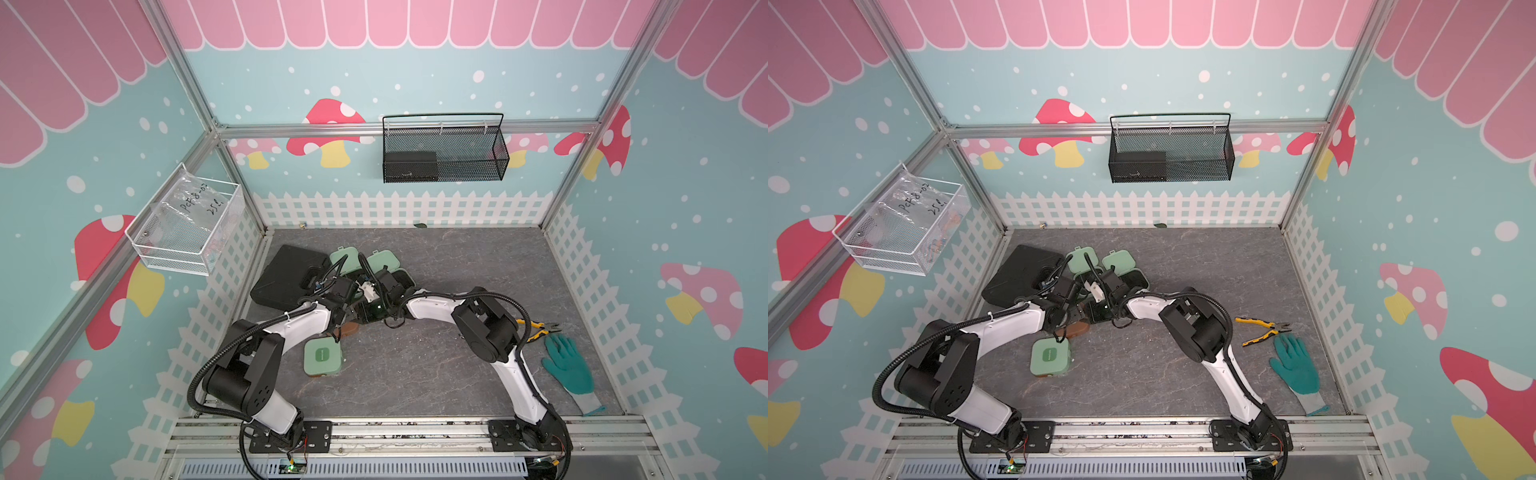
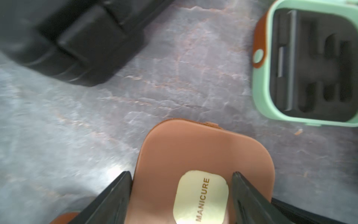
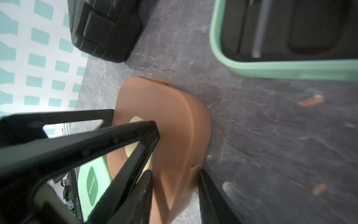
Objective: Organize nail clipper sets
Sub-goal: Move the storage box to the center of the board.
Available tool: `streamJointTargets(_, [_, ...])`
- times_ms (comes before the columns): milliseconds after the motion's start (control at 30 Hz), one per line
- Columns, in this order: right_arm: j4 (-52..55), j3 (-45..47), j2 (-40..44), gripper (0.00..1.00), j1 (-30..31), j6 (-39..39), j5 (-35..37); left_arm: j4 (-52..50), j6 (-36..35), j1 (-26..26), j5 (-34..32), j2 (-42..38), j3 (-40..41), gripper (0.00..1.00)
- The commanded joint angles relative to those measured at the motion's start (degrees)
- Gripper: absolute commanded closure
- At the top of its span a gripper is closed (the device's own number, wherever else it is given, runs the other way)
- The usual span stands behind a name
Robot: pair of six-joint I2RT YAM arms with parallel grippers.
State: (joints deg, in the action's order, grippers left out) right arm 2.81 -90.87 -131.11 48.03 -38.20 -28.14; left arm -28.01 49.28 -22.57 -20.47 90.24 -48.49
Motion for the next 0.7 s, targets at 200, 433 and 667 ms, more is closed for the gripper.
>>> streamJointTargets(200, [13.43,-1.43,3.32,0.56,2.24,9.32,5.39,-9.34,-2.39,0.71,2.5,-0.63,-6.76,0.16])
streamJointTargets(433, [13.32,10.25,16.38,0.55,-0.63,11.64,11.0,-10.38,-4.48,2.57,3.43,1.66,-15.04,0.23])
streamJointTargets(667, [10.99,23.56,26.78,0.56,-3.04,10.79,12.85,-10.03,-6.23,4.1,8.34,12.85,-24.41,0.37])
